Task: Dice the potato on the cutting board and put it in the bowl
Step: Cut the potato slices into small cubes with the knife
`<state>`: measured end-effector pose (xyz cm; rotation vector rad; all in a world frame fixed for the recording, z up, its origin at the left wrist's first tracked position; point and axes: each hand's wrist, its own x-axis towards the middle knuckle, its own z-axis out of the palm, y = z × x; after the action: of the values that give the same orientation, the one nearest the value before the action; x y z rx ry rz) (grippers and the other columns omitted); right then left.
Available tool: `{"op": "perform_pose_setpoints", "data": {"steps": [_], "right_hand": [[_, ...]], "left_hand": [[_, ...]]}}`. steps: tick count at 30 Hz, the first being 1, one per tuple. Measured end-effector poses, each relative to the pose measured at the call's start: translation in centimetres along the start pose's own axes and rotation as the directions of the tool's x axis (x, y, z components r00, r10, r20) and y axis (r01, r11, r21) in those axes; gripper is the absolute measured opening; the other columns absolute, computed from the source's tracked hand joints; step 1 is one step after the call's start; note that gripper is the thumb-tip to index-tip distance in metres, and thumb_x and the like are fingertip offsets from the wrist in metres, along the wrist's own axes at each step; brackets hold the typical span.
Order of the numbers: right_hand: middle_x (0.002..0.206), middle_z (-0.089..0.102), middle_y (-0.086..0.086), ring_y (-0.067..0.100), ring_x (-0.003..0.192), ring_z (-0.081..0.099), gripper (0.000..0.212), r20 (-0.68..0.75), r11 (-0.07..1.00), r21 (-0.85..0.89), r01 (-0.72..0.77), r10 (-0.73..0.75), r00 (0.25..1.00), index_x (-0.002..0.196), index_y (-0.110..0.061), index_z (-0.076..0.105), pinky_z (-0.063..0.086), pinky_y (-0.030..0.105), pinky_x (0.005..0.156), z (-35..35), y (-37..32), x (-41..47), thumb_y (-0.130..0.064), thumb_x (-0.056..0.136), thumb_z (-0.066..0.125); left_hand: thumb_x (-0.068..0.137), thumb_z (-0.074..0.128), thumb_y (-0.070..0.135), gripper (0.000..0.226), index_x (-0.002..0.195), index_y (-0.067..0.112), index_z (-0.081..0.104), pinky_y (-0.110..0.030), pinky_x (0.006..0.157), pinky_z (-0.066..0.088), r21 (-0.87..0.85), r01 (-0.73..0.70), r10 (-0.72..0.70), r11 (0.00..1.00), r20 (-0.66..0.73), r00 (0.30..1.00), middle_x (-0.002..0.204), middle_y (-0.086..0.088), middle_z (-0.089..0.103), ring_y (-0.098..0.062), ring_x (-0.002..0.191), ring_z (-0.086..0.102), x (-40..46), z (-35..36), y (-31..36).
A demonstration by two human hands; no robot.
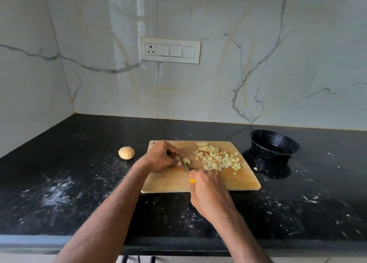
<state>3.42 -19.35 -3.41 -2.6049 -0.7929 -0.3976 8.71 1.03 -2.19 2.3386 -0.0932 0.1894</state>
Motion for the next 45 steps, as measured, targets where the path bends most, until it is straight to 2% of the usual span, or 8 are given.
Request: {"op": "perform_pose_setpoints", "data": {"steps": [5,8,13,18,25,31,37,45], "right_hand": [[0.089,0.065,-0.016,0.000,0.070,0.054,0.011,0.007,0.999,0.030,0.009,-0.010,1.000,0.100,-0.024,0.071,0.038,0.004,0.055,-1.2,1.0,-2.1,-0.019,0.099,0.062],[0.108,0.072,-0.014,0.000,0.086,0.061,0.023,-0.033,0.998,0.065,0.012,-0.009,0.999,0.119,-0.025,0.072,0.035,-0.002,0.060,-1.8,1.6,-2.7,-0.024,0.097,0.064],[0.106,0.074,-0.010,0.005,0.092,0.066,0.022,-0.118,0.994,0.106,-0.012,0.024,0.993,0.115,-0.021,0.074,0.056,0.021,0.085,-2.0,1.9,-2.0,-0.023,0.094,0.066],[0.119,0.071,-0.013,0.000,0.102,0.063,0.032,-0.196,0.984,0.177,0.006,0.029,0.980,0.127,-0.022,0.070,0.050,0.018,0.095,-0.2,1.8,-0.7,-0.027,0.096,0.065],[0.113,0.074,-0.006,0.008,0.092,0.068,0.029,-0.231,0.983,0.162,-0.087,0.123,0.965,0.122,-0.017,0.072,0.060,0.029,0.084,1.0,2.2,-0.2,-0.021,0.094,0.068],[0.109,0.075,-0.009,0.007,0.095,0.068,0.028,-0.209,0.988,0.095,-0.123,0.140,0.968,0.120,-0.020,0.073,0.049,0.016,0.084,1.0,2.0,-0.3,-0.025,0.094,0.065],[0.105,0.076,-0.010,0.004,0.089,0.069,0.029,-0.172,0.991,0.066,-0.116,0.126,0.977,0.120,-0.021,0.073,0.046,0.008,0.077,0.7,1.6,0.3,-0.024,0.092,0.066],[0.109,0.075,-0.008,0.006,0.091,0.070,0.028,-0.145,0.992,0.091,-0.082,0.095,0.985,0.120,-0.020,0.073,0.049,0.008,0.075,0.6,1.9,1.6,-0.022,0.093,0.067]], "left_hand": [[0.080,0.084,0.012,0.023,0.103,0.015,0.081,-0.045,0.089,0.052,0.003,-0.043,0.043,0.999,-0.017,0.999,0.090,-0.006,0.068,-0.025,0.085,0.059,-0.4,0.0,0.0],[0.080,0.084,0.009,0.036,0.115,0.011,0.076,-0.044,0.082,0.053,-0.045,-0.062,0.060,0.997,-0.038,0.997,0.074,-0.002,0.048,-0.017,0.071,0.048,-0.6,0.1,-0.1],[0.078,0.087,0.016,0.046,0.121,0.026,0.073,-0.046,0.093,0.050,0.017,-0.029,0.031,0.999,-0.069,0.997,0.084,0.007,0.065,-0.013,0.083,0.059,-0.4,0.1,-0.6],[0.082,0.084,0.028,0.038,0.116,0.038,0.074,-0.052,0.102,0.043,0.103,0.043,-0.032,0.994,-0.105,0.994,0.098,0.022,0.065,-0.007,0.099,0.058,-0.4,-0.9,-1.7],[0.089,0.067,0.027,0.037,0.122,0.045,0.069,-0.053,0.104,0.026,0.260,-0.016,0.064,0.966,-0.179,0.982,0.126,0.018,0.051,-0.010,0.126,0.036,0.2,-0.4,-2.0],[0.093,0.069,0.034,0.028,0.119,0.043,0.072,-0.046,0.096,0.020,0.447,-0.076,0.118,0.891,-0.067,0.991,0.121,0.022,0.053,-0.010,0.121,0.033,0.9,1.0,-0.8],[0.086,0.077,0.041,0.019,0.105,0.039,0.077,-0.040,0.087,0.017,0.371,-0.071,0.116,0.926,-0.101,0.988,0.095,0.029,0.056,-0.010,0.111,0.042,0.7,1.0,-0.4],[0.085,0.079,0.039,0.028,0.113,0.045,0.074,-0.045,0.097,0.023,0.325,-0.104,0.129,0.940,-0.059,0.990,0.096,0.024,0.064,-0.011,0.113,0.048,0.4,0.9,0.1]]}}
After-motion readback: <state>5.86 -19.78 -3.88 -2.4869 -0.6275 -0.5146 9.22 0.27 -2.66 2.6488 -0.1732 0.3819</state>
